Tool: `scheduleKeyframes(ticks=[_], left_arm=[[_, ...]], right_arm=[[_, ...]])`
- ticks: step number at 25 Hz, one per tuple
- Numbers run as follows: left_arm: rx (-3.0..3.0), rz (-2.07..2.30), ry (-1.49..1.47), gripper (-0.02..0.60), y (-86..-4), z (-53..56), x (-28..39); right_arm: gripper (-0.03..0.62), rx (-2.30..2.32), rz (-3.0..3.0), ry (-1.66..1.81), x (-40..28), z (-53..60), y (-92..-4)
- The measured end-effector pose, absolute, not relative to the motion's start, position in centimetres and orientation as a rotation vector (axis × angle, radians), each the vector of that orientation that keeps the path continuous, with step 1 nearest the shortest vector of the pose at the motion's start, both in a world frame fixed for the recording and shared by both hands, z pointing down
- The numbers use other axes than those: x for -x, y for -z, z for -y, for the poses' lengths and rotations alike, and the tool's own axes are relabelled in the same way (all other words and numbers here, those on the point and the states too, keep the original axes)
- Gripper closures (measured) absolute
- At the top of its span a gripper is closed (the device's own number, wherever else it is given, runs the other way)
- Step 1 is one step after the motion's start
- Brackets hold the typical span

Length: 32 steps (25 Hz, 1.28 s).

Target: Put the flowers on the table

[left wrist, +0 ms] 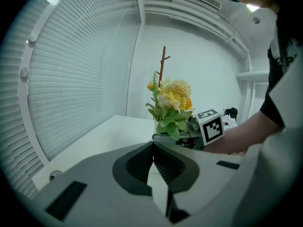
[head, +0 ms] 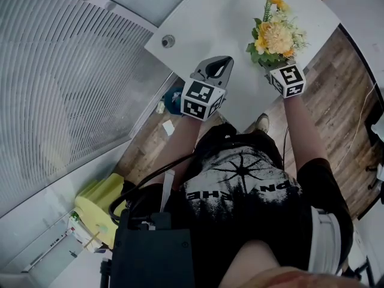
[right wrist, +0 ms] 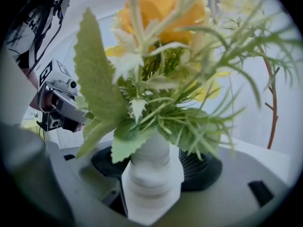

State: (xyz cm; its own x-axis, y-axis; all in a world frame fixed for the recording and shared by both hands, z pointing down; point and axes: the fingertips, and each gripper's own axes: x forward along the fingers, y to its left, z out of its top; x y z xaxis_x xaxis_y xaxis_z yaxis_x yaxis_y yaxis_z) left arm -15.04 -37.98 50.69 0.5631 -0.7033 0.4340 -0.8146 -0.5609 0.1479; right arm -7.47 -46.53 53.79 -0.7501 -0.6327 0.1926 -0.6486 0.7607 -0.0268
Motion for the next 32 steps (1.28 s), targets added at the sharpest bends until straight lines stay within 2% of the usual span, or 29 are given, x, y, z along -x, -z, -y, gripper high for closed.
scheduleKeyframes(ticks=[9,27,29,32], left_arm=[[-2.475,1.236,-0.478,0.568,-50.9,37.5,13.8],[-2.543,1.234,-0.398,0.568,-48.9,36.4,9.2],[-2.547,1.245,-0.381,0.569,-48.7,36.5,8.8],[-2.552,1.258,-0.361,0.569,-48.4,36.5,7.9]], right_arm=[[0.293,-0.991,2.762,-0.145,6.5,45.2,-54.1],[0.298,-1.029,2.723,-0.104,-0.9,39.8,-50.9],[0.327,-1.032,2.729,-0.072,-1.7,39.4,-49.9],[0.421,-1.054,2.738,-0.036,-3.1,38.8,-48.5]])
